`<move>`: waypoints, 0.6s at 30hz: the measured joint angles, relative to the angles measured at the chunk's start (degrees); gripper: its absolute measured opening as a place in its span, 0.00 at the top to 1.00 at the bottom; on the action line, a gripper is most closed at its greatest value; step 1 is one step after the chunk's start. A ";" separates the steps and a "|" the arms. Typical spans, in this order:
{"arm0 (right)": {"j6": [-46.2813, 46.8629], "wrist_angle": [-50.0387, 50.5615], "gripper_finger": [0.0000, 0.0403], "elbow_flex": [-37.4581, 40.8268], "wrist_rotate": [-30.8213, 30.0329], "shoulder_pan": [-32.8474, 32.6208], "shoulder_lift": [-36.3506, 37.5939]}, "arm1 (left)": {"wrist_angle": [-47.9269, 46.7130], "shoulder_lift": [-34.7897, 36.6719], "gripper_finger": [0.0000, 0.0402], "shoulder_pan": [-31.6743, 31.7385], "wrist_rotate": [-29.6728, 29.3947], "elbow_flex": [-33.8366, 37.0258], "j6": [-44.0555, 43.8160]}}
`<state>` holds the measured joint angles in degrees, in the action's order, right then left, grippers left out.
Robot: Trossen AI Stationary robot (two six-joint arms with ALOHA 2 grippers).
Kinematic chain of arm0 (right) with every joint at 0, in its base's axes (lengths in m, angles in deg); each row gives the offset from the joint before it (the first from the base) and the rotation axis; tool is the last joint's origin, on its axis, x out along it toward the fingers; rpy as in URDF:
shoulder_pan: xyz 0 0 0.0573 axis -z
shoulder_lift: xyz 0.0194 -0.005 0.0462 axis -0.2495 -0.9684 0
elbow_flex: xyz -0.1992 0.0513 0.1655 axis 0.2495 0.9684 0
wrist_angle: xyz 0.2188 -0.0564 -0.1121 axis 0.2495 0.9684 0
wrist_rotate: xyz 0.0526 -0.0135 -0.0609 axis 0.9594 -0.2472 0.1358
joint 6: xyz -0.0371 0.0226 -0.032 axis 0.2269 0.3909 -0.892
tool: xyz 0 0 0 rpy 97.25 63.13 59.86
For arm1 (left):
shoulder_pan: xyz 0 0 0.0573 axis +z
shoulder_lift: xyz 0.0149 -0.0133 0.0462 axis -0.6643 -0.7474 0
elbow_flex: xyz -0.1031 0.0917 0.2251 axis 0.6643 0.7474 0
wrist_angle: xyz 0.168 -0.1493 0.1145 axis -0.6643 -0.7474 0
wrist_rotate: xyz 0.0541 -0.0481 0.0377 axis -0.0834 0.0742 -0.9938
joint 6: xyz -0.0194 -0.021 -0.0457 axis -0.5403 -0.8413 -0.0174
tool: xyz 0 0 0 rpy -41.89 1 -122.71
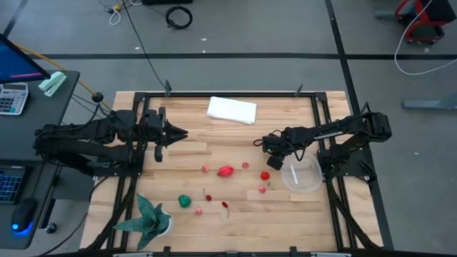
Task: Pick and placing Produce into tupperware
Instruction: Put the red strawberry into the transparent bin
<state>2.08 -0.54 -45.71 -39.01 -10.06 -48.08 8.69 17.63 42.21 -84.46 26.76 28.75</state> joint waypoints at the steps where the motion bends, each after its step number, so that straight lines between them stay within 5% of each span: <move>1: 0.00 0.00 0.67 0.00 -0.31 0.00 0.00 | 0.02 0.00 0.86 0.00 -0.02 0.00 -0.02; 7: -1.47 -0.04 0.73 0.00 -0.46 0.00 0.00 | 0.02 0.00 0.85 0.00 0.00 0.00 -0.02; 14: -4.85 -0.04 0.97 0.02 -0.50 0.00 0.02 | 0.02 0.00 0.86 0.00 -0.02 0.00 -0.02; 18: -5.84 -0.01 0.97 -0.14 -1.35 0.00 0.02 | 0.02 0.00 0.87 -0.01 0.00 0.00 -0.04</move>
<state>-3.76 -0.55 -45.85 -40.36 -10.06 -48.06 8.71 17.63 42.20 -84.46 26.76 28.71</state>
